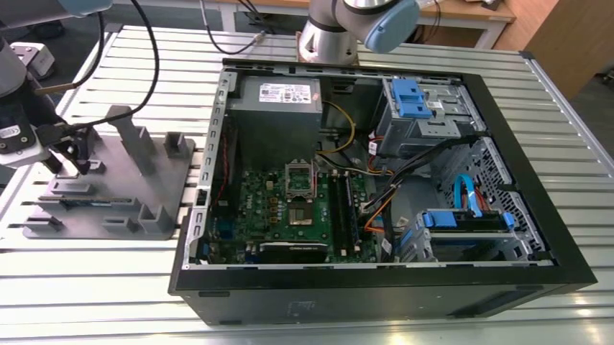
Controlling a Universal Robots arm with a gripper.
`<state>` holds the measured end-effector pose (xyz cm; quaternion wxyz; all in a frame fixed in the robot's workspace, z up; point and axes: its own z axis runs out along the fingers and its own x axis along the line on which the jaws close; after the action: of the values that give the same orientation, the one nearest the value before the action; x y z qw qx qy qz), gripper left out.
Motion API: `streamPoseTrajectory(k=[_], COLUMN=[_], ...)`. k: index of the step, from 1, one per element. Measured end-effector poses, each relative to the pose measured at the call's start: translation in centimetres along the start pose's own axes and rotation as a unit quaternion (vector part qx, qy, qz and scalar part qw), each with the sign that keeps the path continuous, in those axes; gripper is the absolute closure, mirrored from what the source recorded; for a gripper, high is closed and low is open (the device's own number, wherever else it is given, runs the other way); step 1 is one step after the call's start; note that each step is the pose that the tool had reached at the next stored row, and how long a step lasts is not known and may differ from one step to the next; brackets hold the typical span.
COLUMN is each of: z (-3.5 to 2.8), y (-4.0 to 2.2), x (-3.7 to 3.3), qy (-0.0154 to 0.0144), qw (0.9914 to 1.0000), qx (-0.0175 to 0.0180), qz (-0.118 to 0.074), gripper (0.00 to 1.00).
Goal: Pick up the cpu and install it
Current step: 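Pick up the cpu and move it towards the insertion slot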
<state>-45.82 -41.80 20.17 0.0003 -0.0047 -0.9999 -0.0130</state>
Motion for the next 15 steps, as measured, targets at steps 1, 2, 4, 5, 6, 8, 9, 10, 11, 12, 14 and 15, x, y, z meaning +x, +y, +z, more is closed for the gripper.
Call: streamPoseTrajectory(k=[1,2,4,5,6,8,9,10,11,12,14,15], z=[0.0,-0.01,-0.01,-0.01,-0.01,-0.01,-0.02,-0.02,-0.02,-0.02,-0.04,-0.14], y=[0.0,0.0,0.0,0.0,0.0,0.0,0.0,0.0,0.0,0.0,0.0,0.0], x=[0.0,0.01,0.0,0.0,0.0,0.0,0.0,0.0,0.0,0.0,0.0,0.01], qy=[0.0,0.0001,0.0001,0.0001,0.0001,0.0001,0.0001,0.0001,0.0001,0.0001,0.0001,0.0004], qw=[1.0,1.0,1.0,1.0,1.0,1.0,1.0,1.0,1.0,1.0,1.0,1.0], qx=[0.0,0.0,0.0,0.0,0.0,0.0,0.0,0.0001,0.0,0.0,0.0001,0.0002], qz=[0.0,0.0,0.0,0.0,0.0,0.0,0.0,0.0,0.0,0.0,0.0,0.0], gripper=[0.53,0.53,0.53,0.53,0.53,0.53,0.53,0.53,0.53,0.53,0.53,0.53])
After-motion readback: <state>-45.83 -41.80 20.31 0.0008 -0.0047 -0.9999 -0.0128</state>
